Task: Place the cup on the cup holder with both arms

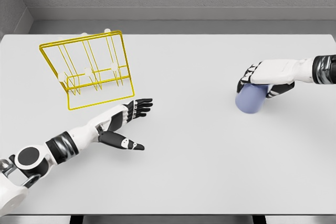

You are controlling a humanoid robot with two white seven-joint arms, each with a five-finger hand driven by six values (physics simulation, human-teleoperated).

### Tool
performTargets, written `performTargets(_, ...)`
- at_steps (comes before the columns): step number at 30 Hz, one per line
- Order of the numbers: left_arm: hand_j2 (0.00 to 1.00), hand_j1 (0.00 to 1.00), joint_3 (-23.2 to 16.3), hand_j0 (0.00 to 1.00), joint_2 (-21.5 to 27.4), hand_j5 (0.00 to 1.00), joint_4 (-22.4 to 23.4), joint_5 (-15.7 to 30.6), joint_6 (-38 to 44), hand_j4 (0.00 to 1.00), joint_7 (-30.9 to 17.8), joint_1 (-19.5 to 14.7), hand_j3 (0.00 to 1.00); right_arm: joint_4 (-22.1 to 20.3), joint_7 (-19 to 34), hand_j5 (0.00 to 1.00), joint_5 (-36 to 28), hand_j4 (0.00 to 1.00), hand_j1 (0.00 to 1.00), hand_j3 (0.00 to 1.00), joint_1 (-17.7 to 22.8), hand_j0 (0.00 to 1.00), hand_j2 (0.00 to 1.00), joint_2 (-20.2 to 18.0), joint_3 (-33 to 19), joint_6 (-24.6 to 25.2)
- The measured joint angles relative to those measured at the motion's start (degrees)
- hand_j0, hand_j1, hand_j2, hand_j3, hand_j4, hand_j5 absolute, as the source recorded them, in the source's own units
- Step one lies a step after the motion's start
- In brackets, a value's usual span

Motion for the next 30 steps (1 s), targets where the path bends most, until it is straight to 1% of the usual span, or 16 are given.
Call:
performTargets(1, 1.00, 1.00, 0.0, 1.00, 0.0, 1.00, 0.1, 0.0, 0.0, 1.00, 0.0, -0.1, 1.00, 0.0, 0.0, 0.54, 0.1, 0.54, 0.54, 0.54, 0.0, 0.54, 0.54, 0.0, 0.0, 0.0)
performTargets(3, 1.00, 1.00, -0.1, 1.00, 0.0, 1.00, 0.3, 0.0, 0.0, 1.00, 0.0, -0.2, 1.00, 0.0, -0.2, 0.54, 0.0, 0.54, 0.54, 0.54, -0.1, 0.54, 0.54, 0.1, 0.1, 0.0)
performTargets(10, 1.00, 1.00, -0.3, 1.00, -0.1, 1.00, 0.5, -0.2, -0.1, 1.00, 0.0, -0.3, 1.00, -0.1, -0.3, 0.46, -0.4, 0.46, 0.46, 0.46, -0.4, 0.46, 0.46, 0.0, -0.4, -0.1)
performTargets(17, 1.00, 1.00, -0.4, 1.00, -0.1, 1.00, 0.5, -0.2, -0.2, 1.00, 0.0, -0.3, 1.00, -1.3, -0.4, 0.46, -0.5, 0.46, 0.46, 0.46, -0.8, 0.46, 0.46, -0.5, -1.8, -0.1)
performTargets(21, 1.00, 1.00, -0.3, 1.00, -0.1, 1.00, 0.5, -0.1, -0.2, 1.00, 0.0, -0.4, 1.00, -5.2, -0.4, 0.46, -0.4, 0.46, 0.46, 0.46, -0.7, 0.46, 0.46, -2.4, -3.2, -0.1)
performTargets(25, 1.00, 1.00, -0.3, 1.00, -0.1, 1.00, 0.5, -0.1, -0.2, 1.00, 0.0, -0.4, 1.00, -11.1, -0.4, 0.46, -0.3, 0.46, 0.46, 0.46, -0.7, 0.46, 0.46, -4.1, -3.6, -0.1)
performTargets(29, 1.00, 1.00, -0.3, 1.00, -0.2, 1.00, 0.7, -0.1, -0.2, 1.00, 0.0, -0.4, 1.00, -16.6, -0.4, 0.46, 0.0, 0.46, 0.46, 0.46, -0.7, 0.46, 0.46, -4.7, -3.7, -0.1)
performTargets(30, 1.00, 1.00, -0.3, 1.00, -0.4, 1.00, 1.0, 0.0, -0.2, 1.00, 0.1, -0.8, 1.00, -17.8, -0.4, 0.46, 0.0, 0.46, 0.46, 0.46, -0.7, 0.46, 0.46, -4.7, -3.7, -0.1)
